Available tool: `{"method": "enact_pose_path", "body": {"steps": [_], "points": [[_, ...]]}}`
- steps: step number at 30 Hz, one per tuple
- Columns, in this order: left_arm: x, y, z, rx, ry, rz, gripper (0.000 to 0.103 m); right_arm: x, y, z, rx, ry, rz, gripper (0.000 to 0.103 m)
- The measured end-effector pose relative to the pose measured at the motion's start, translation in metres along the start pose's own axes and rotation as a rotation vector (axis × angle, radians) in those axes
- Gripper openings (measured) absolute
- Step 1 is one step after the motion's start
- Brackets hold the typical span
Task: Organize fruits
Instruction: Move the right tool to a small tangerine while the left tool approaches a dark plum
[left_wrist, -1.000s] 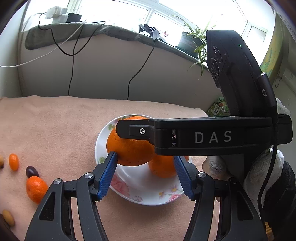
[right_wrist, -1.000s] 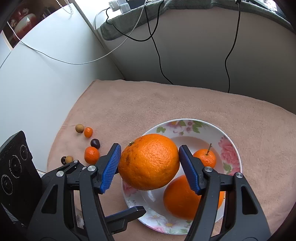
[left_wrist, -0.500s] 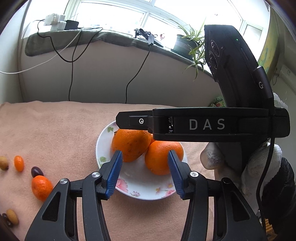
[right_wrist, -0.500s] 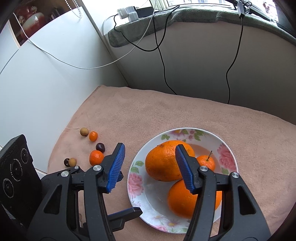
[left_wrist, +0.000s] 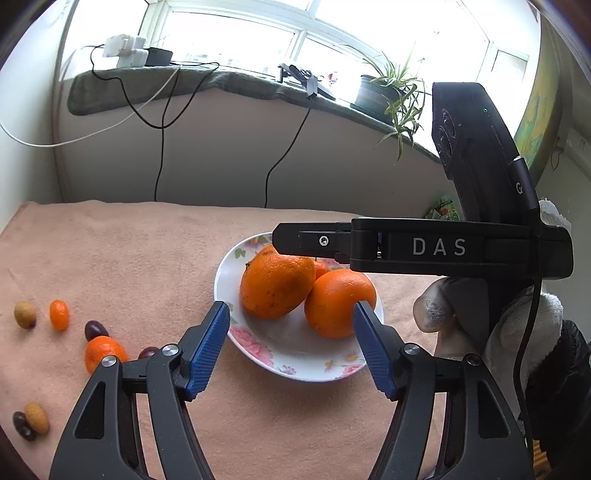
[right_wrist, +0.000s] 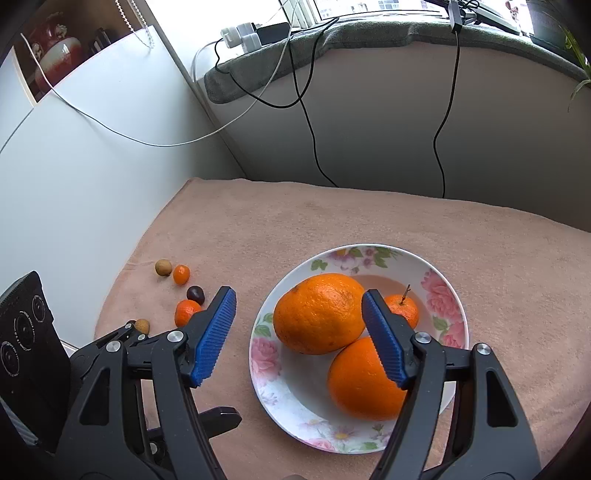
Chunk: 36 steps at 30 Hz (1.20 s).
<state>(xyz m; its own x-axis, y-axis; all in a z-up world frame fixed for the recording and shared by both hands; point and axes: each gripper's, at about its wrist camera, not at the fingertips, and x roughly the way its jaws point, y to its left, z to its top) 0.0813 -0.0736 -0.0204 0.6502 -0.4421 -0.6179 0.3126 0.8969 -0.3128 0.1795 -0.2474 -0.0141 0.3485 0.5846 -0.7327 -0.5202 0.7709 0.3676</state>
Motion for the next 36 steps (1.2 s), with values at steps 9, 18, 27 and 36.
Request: {"method": "enact_pose_path", "body": {"steps": [9, 18, 27, 36], "points": [[-0.014, 0.005, -0.007, 0.02, -0.023, 0.054, 0.07, -0.01, 0.002, -0.014, -0.015, -0.079, -0.051, 0.073], [-0.038, 0.028, -0.019, 0.009, -0.066, 0.149, 0.07, -0.022, 0.01, -0.029, -0.002, -0.174, -0.058, 0.095], [-0.067, 0.072, -0.044, -0.047, -0.073, 0.284, 0.072, -0.014, 0.039, -0.042, -0.076, -0.14, 0.0, 0.095], [-0.091, 0.118, -0.076, -0.125, -0.046, 0.395, 0.072, 0.016, 0.084, -0.05, -0.188, -0.077, 0.076, 0.095]]}}
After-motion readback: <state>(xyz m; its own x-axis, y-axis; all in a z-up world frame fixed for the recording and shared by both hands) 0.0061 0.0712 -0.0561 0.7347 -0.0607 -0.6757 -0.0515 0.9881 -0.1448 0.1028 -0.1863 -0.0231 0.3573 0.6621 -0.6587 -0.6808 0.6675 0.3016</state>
